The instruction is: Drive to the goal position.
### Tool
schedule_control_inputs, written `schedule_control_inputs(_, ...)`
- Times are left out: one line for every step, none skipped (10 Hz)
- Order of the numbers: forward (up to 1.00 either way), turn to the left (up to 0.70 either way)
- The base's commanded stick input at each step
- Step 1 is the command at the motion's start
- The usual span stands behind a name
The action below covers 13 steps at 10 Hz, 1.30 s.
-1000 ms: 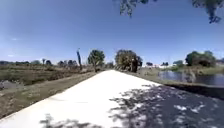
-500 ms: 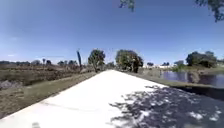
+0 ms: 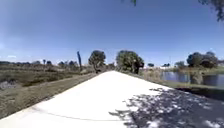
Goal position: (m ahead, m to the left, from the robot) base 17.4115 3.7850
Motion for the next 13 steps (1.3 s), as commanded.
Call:
schedule_control_inputs(1.00, 0.00)
schedule_control_inputs(1.00, 0.00)
schedule_control_inputs(1.00, 0.00)
schedule_control_inputs(1.00, 0.00)
schedule_control_inputs(1.00, 0.00)
schedule_control_inputs(1.00, 0.00)
schedule_control_inputs(1.00, 0.00)
schedule_control_inputs(1.00, -0.11)
schedule_control_inputs(1.00, -0.27)
schedule_control_inputs(1.00, -0.40)
schedule_control_inputs(1.00, -0.40)
schedule_control_inputs(1.00, -0.40)
schedule_control_inputs(1.00, -0.30)
